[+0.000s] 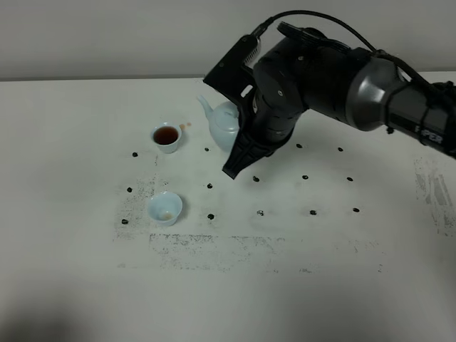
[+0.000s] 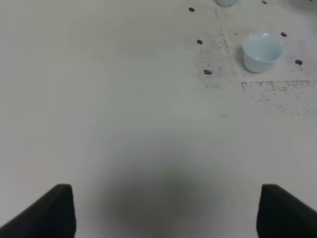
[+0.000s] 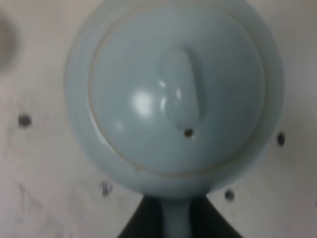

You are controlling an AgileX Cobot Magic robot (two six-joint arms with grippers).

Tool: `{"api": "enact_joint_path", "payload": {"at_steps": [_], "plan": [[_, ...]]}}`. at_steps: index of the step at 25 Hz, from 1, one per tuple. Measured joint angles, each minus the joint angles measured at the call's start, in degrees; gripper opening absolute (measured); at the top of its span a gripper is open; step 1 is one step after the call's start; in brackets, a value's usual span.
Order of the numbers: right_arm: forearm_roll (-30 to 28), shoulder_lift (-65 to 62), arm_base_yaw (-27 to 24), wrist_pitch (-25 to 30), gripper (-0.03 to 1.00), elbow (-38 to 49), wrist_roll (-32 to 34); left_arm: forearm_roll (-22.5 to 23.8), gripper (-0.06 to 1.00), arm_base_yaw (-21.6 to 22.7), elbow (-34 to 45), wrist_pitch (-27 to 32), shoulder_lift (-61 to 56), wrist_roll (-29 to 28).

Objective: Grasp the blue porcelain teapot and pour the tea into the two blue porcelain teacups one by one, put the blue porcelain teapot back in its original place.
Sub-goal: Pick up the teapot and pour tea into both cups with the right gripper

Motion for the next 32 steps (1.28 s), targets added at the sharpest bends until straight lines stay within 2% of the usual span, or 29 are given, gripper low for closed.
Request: {"api": "enact_joint_path", "payload": {"at_steps": [4,10,18,26,32], "plan": [[-0.97,-2.12,0.63,1.09,0.08,5.73,-0.74,0.00,0.75,0.00,0.00,0.00,0.00,0.06],[-7.72,-2.12,5.02,4.38,0.08,8.24,-2.14,0.00,0.75,0.00,0.00,0.00,0.00,0.06],[-13.44,-1.63,10.47,3.55,0.08,8.29,-2.13,0.00,0.75,0.00,0.00,0.00,0.00,0.06],[-22.68,-0.01,12.75,2.93,0.08,8.29,1.51,0.00,0.75,0.00,0.00,0.00,0.00,0.06],[-24.75,0.58,14.55,1.14,0.08,8.29,2.13,0.00,0.75,0.00,0.00,0.00,0.00,0.06]]}}
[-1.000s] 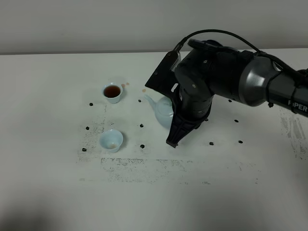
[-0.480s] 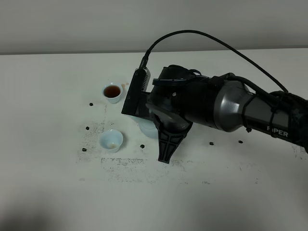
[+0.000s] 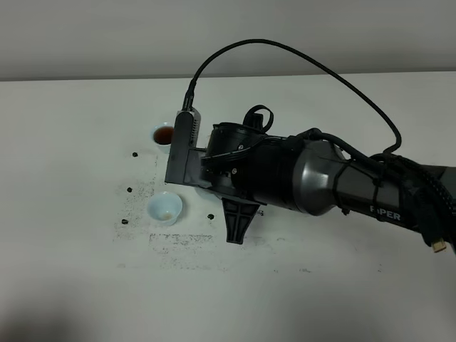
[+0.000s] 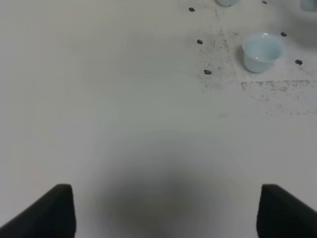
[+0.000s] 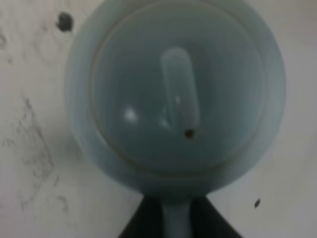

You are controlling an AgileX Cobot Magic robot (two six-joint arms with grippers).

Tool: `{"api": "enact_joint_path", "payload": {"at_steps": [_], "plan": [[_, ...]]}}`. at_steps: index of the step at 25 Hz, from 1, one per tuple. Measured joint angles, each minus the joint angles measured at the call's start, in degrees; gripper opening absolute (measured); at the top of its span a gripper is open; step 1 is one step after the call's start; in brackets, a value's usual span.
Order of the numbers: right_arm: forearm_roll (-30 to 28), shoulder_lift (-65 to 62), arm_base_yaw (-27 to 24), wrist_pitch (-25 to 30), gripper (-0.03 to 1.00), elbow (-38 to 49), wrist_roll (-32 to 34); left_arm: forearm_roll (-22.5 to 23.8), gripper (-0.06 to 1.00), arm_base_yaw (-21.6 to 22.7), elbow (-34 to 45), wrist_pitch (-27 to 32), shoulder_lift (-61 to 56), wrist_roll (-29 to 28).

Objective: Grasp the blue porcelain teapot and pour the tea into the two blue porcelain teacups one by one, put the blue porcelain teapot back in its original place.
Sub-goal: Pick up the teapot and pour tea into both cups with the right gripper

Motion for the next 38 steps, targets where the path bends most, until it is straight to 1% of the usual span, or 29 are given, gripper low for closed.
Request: {"api": "enact_joint_path", "payload": {"at_steps": [10,24,38], "plan": [[-0.34,0.11,1.69,-2.00,0.08,0.00,0.01,0.00,0.75,0.00,0.00,0.00,0.00,-0.05],[-1.46,1.38,2.21,-2.10,0.08,0.52,-0.78,0.00,0.75,0.00,0.00,0.00,0.00,-0.05],[-5.09,3.22,3.38,-1.82,0.08,0.57,-0.14,0.00,0.75,0.00,0.00,0.00,0.00,-0.05]]}}
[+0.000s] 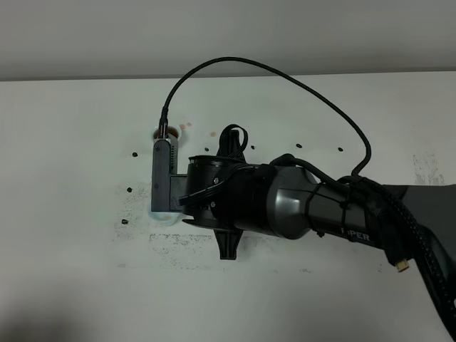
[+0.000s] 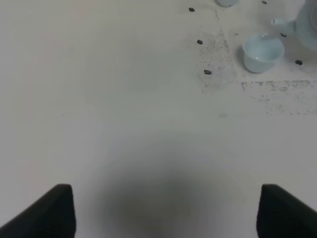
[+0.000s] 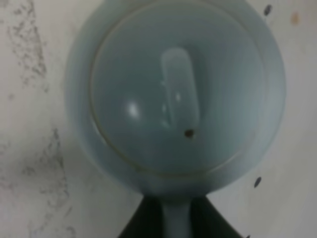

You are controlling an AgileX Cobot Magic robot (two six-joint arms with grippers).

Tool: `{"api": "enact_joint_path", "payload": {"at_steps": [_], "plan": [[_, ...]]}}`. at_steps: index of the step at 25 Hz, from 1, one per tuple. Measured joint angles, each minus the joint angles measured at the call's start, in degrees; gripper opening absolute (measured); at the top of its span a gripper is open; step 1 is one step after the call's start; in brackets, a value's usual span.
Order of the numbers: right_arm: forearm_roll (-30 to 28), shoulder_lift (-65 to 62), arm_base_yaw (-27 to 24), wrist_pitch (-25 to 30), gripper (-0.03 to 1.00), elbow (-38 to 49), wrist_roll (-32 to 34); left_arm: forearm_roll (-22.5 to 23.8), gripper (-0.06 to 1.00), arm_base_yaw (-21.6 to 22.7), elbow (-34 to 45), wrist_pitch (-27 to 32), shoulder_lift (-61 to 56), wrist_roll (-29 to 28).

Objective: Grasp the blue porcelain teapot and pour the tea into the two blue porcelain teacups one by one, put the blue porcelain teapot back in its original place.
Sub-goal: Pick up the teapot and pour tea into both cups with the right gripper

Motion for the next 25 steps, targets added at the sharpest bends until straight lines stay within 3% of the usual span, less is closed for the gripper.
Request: {"api": "enact_joint_path", "payload": {"at_steps": [8,25], "plan": [[-5.24,0.33,0.00,0.15,0.08,0.00,0.00,0.00,0.75,0.00,0.00,0.00,0.00,0.00],[-8.57,0.33,1.02,2.79,0.08,0.00,-6.61,0.00,0.75,0.00,0.00,0.00,0.00,0.01]]}}
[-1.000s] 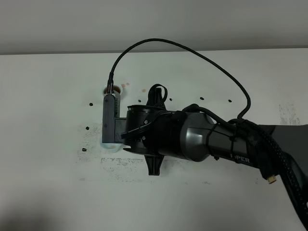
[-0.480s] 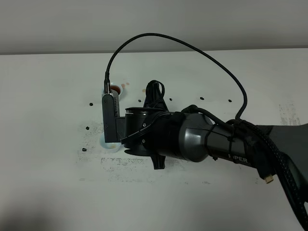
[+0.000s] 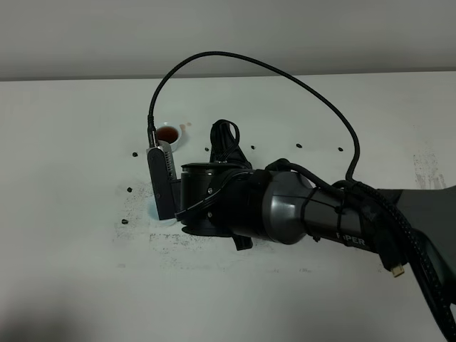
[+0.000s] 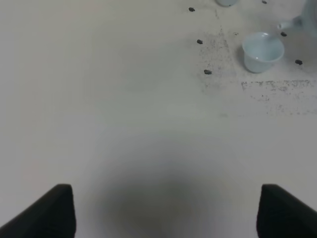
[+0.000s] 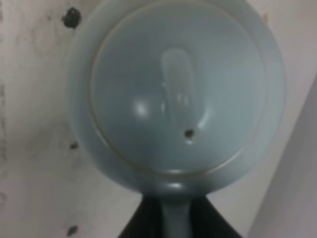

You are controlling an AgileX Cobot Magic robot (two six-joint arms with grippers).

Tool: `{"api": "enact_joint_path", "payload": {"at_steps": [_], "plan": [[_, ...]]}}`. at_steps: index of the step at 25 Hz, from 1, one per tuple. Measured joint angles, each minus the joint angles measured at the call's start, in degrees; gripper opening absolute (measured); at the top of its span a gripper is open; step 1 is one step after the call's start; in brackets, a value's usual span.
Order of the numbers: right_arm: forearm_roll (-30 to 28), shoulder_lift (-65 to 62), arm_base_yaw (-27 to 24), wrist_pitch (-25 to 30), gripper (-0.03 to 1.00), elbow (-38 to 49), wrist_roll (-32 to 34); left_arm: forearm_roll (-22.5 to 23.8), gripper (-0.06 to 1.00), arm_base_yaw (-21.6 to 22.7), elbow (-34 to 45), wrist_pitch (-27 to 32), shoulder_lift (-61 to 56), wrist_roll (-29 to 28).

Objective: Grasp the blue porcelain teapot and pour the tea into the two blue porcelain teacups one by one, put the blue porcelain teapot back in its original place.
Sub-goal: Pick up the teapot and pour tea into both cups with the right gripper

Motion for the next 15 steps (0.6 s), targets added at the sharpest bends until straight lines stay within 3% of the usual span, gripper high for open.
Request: {"api": "enact_joint_path", "payload": {"at_steps": [15], "plan": [[-5.17,0.00,0.06,-1.37,0.08,0.00,-3.59,0.00,0.75,0.00,0.00,0.00,0.00,0.00]]}}
